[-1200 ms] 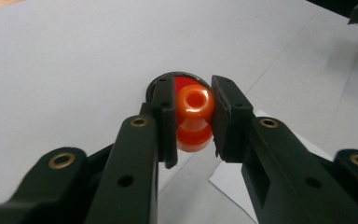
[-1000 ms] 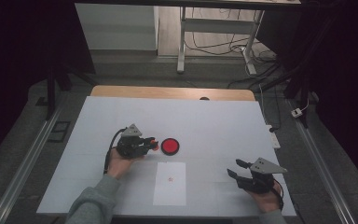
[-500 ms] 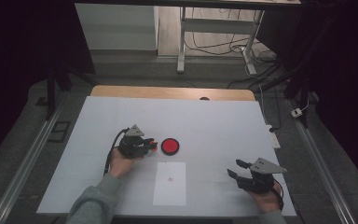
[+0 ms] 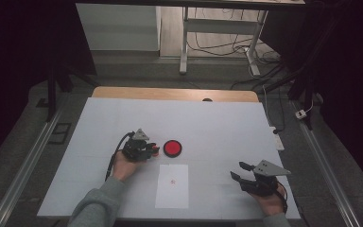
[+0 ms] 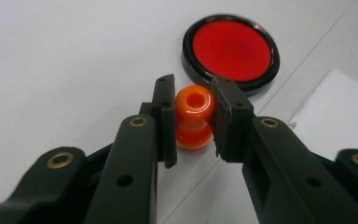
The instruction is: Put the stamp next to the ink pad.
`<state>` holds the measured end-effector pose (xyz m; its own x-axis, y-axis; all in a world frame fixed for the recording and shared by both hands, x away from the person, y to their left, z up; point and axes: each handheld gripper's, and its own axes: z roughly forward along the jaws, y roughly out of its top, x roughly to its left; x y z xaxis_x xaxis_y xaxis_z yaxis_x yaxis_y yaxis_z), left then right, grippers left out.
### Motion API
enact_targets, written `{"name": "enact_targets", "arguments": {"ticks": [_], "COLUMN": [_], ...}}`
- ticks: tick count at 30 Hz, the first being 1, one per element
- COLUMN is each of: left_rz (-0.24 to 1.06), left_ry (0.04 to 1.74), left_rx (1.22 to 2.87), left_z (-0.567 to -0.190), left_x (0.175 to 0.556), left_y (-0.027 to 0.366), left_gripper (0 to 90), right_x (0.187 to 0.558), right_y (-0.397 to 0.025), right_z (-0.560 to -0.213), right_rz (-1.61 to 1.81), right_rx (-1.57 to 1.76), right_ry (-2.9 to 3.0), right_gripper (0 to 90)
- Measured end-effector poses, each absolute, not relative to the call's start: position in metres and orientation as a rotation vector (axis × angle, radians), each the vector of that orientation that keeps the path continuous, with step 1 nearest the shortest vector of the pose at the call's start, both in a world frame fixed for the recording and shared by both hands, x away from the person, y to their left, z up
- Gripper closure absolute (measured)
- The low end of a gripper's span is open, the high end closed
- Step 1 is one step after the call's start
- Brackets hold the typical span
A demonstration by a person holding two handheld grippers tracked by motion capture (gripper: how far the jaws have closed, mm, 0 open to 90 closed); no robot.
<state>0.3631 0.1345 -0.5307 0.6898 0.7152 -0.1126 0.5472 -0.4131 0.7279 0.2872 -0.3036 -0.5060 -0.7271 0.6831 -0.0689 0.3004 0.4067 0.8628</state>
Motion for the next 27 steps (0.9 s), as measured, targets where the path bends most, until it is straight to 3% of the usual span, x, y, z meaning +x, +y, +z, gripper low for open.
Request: {"name": "enact_targets", "arguments": {"ticks": [16,23,27], "left_rz": [0.287,0.318,0.331], "left_ry": [0.948,0.933,0.946], "left_rx": [2.125,2.046,2.003], "left_z": [-0.532,-0.524,-0.52], "left_x": [0.36,0.357,0.355], "left_y": [0.134,0.136,0.139], "left_gripper": [69.8,49.9,43.1], "right_x": [0.287,0.288,0.288], "right_y": [-0.304,-0.304,-0.304], "right_z": [-0.506,-0.506,-0.506], "right_rz": [1.258,1.261,1.262], "right_rx": [0.843,0.844,0.844], "right_ry": [2.255,2.254,2.253], "right_gripper": [44.9,44.7,44.7]}}
